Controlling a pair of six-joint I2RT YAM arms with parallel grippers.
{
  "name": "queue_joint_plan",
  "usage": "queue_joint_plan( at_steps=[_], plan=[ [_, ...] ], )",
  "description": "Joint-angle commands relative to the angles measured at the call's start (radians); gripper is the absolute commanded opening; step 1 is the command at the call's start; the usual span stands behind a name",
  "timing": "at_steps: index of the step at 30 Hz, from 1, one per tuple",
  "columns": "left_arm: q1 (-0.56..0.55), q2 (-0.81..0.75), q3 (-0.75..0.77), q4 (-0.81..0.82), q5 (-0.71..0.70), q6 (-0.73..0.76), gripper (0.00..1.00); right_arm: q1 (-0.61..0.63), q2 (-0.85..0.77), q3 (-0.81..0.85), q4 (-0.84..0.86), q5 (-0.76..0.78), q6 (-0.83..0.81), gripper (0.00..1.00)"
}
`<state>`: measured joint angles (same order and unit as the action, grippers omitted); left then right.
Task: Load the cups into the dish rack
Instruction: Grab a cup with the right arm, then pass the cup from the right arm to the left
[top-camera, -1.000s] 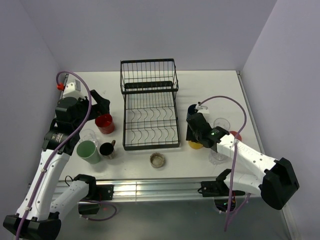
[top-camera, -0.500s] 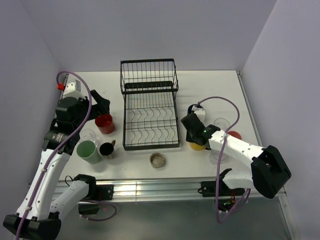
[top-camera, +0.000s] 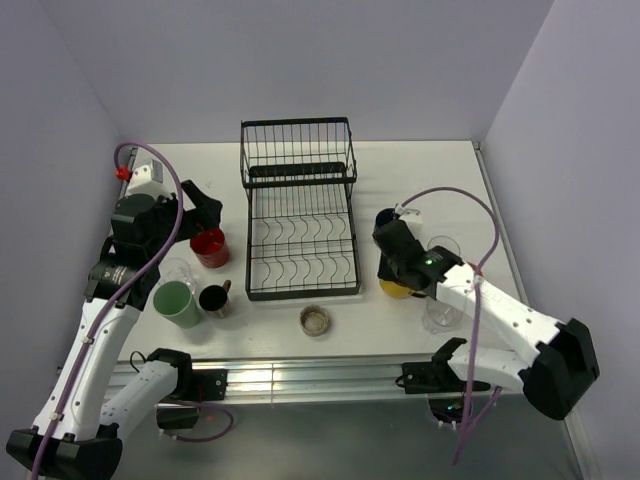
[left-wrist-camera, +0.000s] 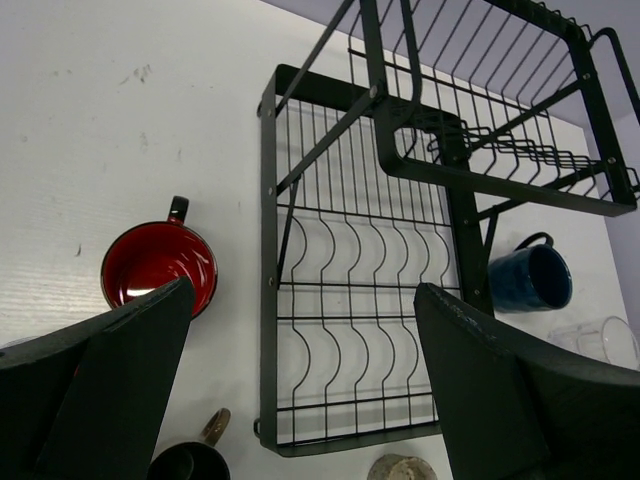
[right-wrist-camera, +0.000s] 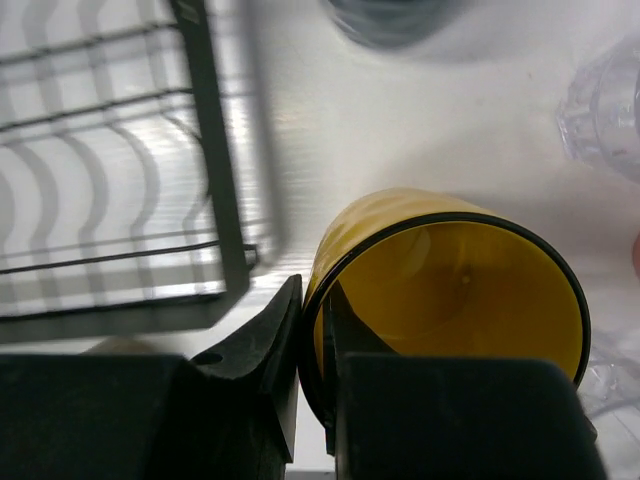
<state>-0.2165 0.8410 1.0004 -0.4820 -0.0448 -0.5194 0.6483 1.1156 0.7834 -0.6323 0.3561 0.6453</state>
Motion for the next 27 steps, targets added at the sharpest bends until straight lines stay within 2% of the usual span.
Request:
queue_joint_plan(
  at_steps=[1, 4, 9, 10, 11, 14, 20, 23, 27],
  plan=[
    [0.002, -0.022, 0.007, 0.054, 0.086, -0.019, 0.99, 0.007, -0.103, 0.158, -0.015, -0.046, -0.015, 0.0],
    [0.002, -0.042, 0.006, 0.12, 0.208, -0.024, 0.99, 0.007, -0.135, 0.22, 0.006, -0.149, -0.036, 0.0],
    [0.002, -0.042, 0.009, 0.288, 0.503, -0.034, 0.99, 0.007, -0.091, 0.439, 0.085, -0.498, -0.042, 0.0],
    [0.002, -0.037, 0.007, 0.363, 0.554, -0.047, 0.99, 0.005, -0.077, 0.501, 0.098, -0.54, -0.035, 0.0],
    [0.002, -0.033, 0.003, 0.411, 0.666, -0.063, 0.99, 0.007, -0.05, 0.529, 0.124, -0.619, -0.018, 0.0],
    [-0.009, -0.01, -0.028, 0.599, 0.811, -0.139, 0.99, 0.007, 0.007, 0.629, 0.17, -0.75, 0.028, 0.0],
    [-0.116, 0.061, -0.003, 0.671, 0.833, -0.096, 0.99, 0.007, 0.07, 0.726, 0.288, -0.927, 0.177, 0.0],
    [-0.214, 0.085, 0.013, 0.683, 0.804, -0.033, 0.99, 0.007, 0.098, 0.754, 0.331, -0.99, 0.246, 0.0],
    [-0.274, 0.113, 0.032, 0.665, 0.717, 0.067, 0.99, 0.005, 0.104, 0.754, 0.393, -1.042, 0.327, 0.0]
  ],
)
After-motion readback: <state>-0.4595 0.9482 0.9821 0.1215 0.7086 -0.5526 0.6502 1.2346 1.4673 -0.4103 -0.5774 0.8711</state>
